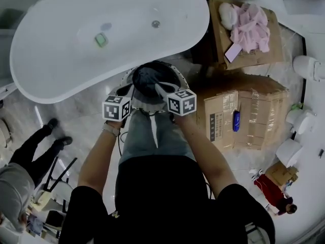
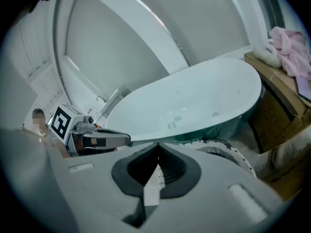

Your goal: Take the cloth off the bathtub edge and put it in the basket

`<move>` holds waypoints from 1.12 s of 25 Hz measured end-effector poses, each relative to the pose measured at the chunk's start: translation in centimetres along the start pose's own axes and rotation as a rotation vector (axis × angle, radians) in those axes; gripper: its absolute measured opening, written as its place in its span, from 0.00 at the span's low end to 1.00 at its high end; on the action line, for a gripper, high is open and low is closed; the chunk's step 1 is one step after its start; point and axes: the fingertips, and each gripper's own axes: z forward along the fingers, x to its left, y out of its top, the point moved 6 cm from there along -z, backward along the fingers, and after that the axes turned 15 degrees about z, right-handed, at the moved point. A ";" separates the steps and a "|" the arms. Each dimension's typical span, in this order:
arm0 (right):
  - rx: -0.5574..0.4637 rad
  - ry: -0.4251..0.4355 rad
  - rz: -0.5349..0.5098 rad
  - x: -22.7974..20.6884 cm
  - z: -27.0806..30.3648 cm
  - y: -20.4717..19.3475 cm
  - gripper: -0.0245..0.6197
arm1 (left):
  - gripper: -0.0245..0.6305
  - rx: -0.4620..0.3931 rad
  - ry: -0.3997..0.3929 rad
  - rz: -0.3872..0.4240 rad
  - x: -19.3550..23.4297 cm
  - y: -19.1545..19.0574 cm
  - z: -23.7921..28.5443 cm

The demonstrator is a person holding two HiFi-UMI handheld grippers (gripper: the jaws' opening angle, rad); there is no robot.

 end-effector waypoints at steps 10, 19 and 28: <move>-0.104 0.119 -0.110 8.9 -7.0 4.3 0.03 | 0.06 -0.151 0.072 0.013 -2.1 4.7 -10.7; -0.201 0.258 -0.226 17.8 -13.3 7.8 0.03 | 0.06 -0.353 0.178 -0.016 -3.9 9.3 -21.3; -0.267 0.397 -0.347 26.1 -18.6 9.2 0.03 | 0.06 -0.521 0.307 0.050 -6.6 12.5 -31.7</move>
